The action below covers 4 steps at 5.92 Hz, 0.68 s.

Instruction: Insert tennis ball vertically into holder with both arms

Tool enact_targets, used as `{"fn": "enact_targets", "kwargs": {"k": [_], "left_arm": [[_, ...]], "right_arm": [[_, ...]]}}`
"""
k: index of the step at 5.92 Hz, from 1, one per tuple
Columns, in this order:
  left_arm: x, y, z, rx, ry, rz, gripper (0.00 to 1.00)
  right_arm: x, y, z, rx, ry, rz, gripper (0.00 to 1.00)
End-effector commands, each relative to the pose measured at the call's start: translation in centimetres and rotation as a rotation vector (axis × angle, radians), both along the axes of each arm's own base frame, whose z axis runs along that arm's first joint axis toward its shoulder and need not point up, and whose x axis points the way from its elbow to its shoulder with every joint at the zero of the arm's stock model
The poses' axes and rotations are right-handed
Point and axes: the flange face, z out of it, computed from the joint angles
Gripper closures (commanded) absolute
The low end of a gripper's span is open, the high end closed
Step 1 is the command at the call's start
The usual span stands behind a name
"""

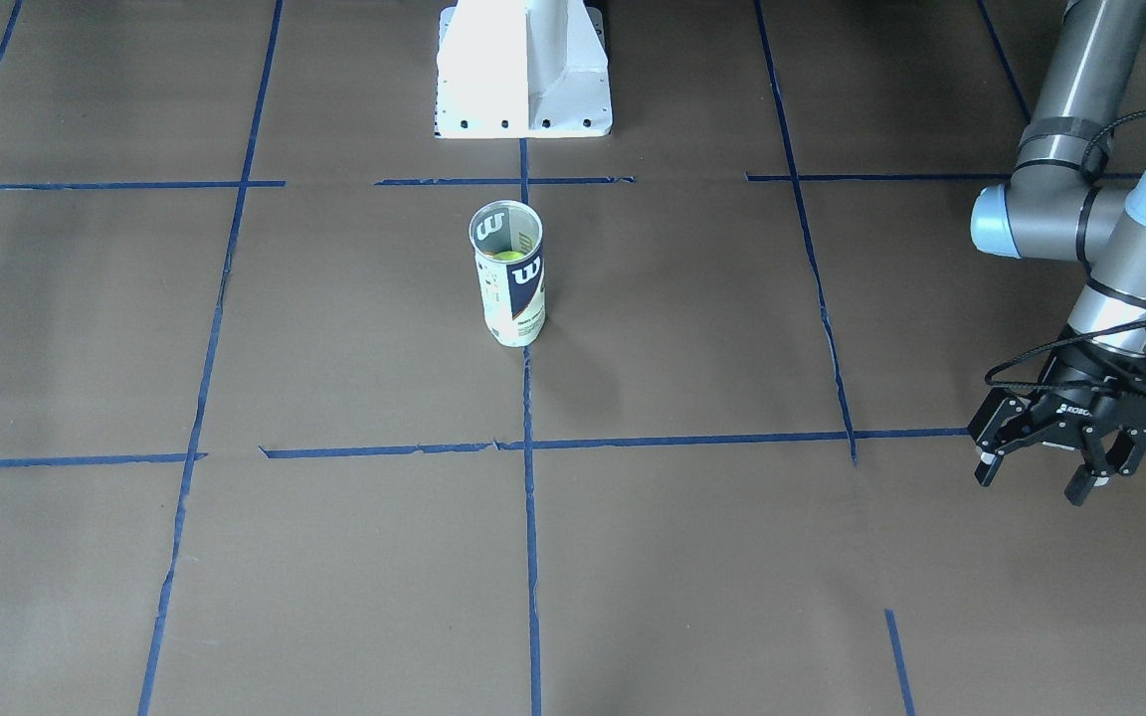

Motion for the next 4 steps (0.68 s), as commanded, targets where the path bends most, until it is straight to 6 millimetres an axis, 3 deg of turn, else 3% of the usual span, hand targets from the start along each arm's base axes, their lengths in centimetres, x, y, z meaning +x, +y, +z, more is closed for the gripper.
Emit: {"fn": "enact_targets", "kwargs": {"k": [1,2,3,4], "left_arm": [[-11.9,-1.5,3.8,-0.244,-0.048,0.101,0.0],[-13.7,-2.1,4.4,-0.265,-0.112,0.175,0.0],[-13.8,-2.7,3.9,-0.322,-0.123,0.199,0.0],[-15.0,-2.0,4.7,-0.351,-0.076,0.271,0.0]], "right_arm": [[3.4,1.6,3.8,-0.029,0.067,0.06,0.0],[3.8,1.6,4.4,-0.002,0.131,0.053,0.0],[3.8,1.8,5.2,-0.025,0.132,0.049,0.0],[3.7,2.1,7.4,-0.058,0.128,0.036,0.0]]}}
